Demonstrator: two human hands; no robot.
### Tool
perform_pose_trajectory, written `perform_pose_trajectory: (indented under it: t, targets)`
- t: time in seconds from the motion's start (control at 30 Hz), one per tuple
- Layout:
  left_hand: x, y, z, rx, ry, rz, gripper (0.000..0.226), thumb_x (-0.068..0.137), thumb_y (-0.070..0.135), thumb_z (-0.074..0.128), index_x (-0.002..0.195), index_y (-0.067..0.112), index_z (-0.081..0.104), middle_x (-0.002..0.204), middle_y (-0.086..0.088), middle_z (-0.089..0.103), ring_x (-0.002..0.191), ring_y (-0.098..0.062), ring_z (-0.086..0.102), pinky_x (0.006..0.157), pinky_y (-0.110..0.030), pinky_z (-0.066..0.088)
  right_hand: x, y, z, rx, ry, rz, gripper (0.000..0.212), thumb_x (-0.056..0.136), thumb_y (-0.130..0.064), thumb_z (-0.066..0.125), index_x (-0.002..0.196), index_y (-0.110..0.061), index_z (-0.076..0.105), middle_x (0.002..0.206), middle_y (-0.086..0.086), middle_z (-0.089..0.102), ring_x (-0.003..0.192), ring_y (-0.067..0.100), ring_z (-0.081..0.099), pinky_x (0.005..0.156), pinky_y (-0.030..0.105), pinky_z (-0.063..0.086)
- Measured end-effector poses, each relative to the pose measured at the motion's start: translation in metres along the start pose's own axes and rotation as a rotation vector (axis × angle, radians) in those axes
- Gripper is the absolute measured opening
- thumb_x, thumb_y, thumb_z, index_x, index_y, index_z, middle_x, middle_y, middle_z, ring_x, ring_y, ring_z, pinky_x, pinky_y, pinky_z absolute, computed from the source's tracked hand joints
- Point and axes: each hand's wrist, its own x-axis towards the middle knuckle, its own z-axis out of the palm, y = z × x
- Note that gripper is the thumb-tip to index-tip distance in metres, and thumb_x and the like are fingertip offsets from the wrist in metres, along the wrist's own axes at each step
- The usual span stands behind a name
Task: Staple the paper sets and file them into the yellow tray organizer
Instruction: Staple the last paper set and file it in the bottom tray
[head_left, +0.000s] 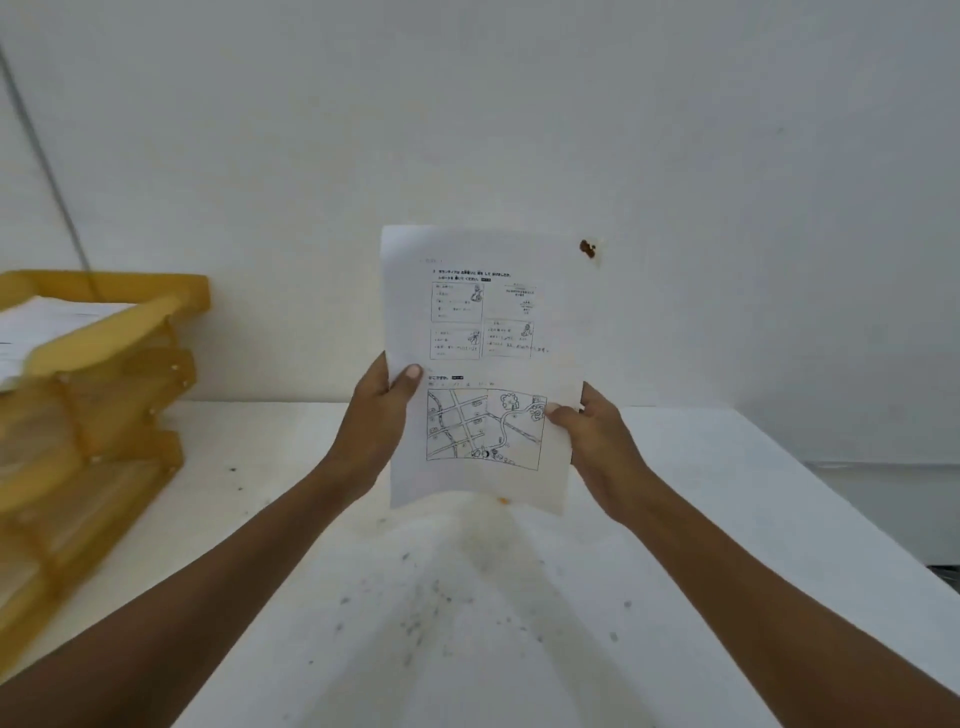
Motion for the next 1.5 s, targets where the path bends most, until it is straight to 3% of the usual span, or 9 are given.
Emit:
perform_pose_trajectory:
  t: [0.2,0.37,0.5,0.77,0.87,1.0,1.3,1.37,1.5]
  targets:
    - [-0.047,-0.016,-0.067,0.009,0.072,-0.029,0.030,0.106,0.017,0.050,0.134,0.018,0.061,0.120,0.005,0.076,0.107,-0.014,0.073,0.083,-0.024,0.061,-0.040,0.024,0.067,-0.039,-0.030,-0.029,0.030,0.098,-0.020,0.056,0.126,-0.028,0.061,0.116,-0.012,0.071,0.108,0.007,0.066,0.097,0.034,0.052]
    - [-0.066,-0.039,-0.086,0.033,0.063,-0.113,0.032,0.107,0.015,0.046,0.136,0.020,0.059,0.123,0.007,0.075,0.116,-0.017,0.070,0.094,-0.033,0.057,-0.057,0.041,0.087,-0.060,-0.018,-0.023,0.021,0.101,-0.022,0.055,0.118,-0.032,0.061,0.109,-0.014,0.073,0.097,-0.002,0.068,0.068,0.011,0.052]
    - [-0.062,-0.031,-0.082,0.035,0.071,-0.075,0.035,0.109,0.016,0.042,0.141,0.023,0.055,0.129,0.009,0.071,0.119,-0.010,0.067,0.097,-0.028,0.054,-0.057,0.030,0.093,-0.045,0.036,-0.080,0.023,0.101,-0.019,0.054,0.121,-0.032,0.058,0.110,-0.015,0.070,0.092,-0.011,0.066,0.068,0.006,0.050]
    - [-0.067,-0.037,-0.085,0.051,0.034,-0.138,0.034,0.110,0.021,0.040,0.139,0.033,0.053,0.132,0.015,0.067,0.124,-0.006,0.062,0.102,-0.027,0.050,-0.063,0.038,0.090,-0.180,-0.014,-0.038,0.034,0.104,-0.011,0.045,0.121,-0.037,0.058,0.113,-0.023,0.069,0.101,-0.013,0.062,0.072,0.005,0.048]
    - [-0.062,-0.031,-0.097,0.083,-0.034,-0.205,0.032,0.109,0.017,0.042,0.130,0.034,0.059,0.126,0.015,0.072,0.119,-0.009,0.067,0.104,-0.035,0.051,-0.055,0.036,0.083,-0.157,-0.044,0.078,0.036,0.101,-0.008,0.048,0.118,-0.035,0.064,0.113,-0.019,0.072,0.106,-0.001,0.064,0.083,0.019,0.049]
    - [-0.052,-0.011,-0.118,-0.135,-0.127,-0.297,0.029,0.105,0.014,0.048,0.130,0.019,0.062,0.124,-0.005,0.074,0.112,-0.030,0.072,0.099,-0.052,0.055,-0.052,0.038,0.071,-0.101,-0.157,0.290,0.031,0.093,-0.012,0.055,0.114,-0.030,0.070,0.121,-0.005,0.071,0.115,0.017,0.064,0.106,0.043,0.044]
    - [-0.033,-0.007,-0.126,-0.363,0.111,-0.261,0.031,0.106,0.021,0.049,0.132,0.029,0.064,0.121,-0.012,0.074,0.111,-0.035,0.070,0.097,-0.055,0.055,-0.075,0.053,0.067,0.101,-0.373,0.458,0.037,0.094,0.007,0.048,0.125,-0.007,0.064,0.118,0.015,0.072,0.111,0.034,0.069,0.098,0.046,0.052]
    - [-0.038,-0.014,-0.125,-0.405,0.121,-0.312,0.029,0.105,0.021,0.050,0.128,0.028,0.067,0.120,-0.014,0.075,0.111,-0.037,0.070,0.095,-0.055,0.056,-0.079,0.049,0.061,0.069,-0.450,0.510,0.034,0.096,0.001,0.052,0.125,-0.010,0.064,0.119,0.014,0.072,0.110,0.034,0.069,0.092,0.046,0.056]
    - [-0.045,-0.026,-0.120,-0.459,0.098,-0.405,0.028,0.105,0.018,0.050,0.123,0.025,0.070,0.120,-0.016,0.074,0.110,-0.038,0.071,0.089,-0.052,0.058,-0.077,0.034,0.057,0.010,-0.479,0.443,0.036,0.094,-0.027,0.065,0.130,-0.019,0.062,0.124,0.007,0.071,0.114,0.028,0.068,0.102,0.051,0.050]
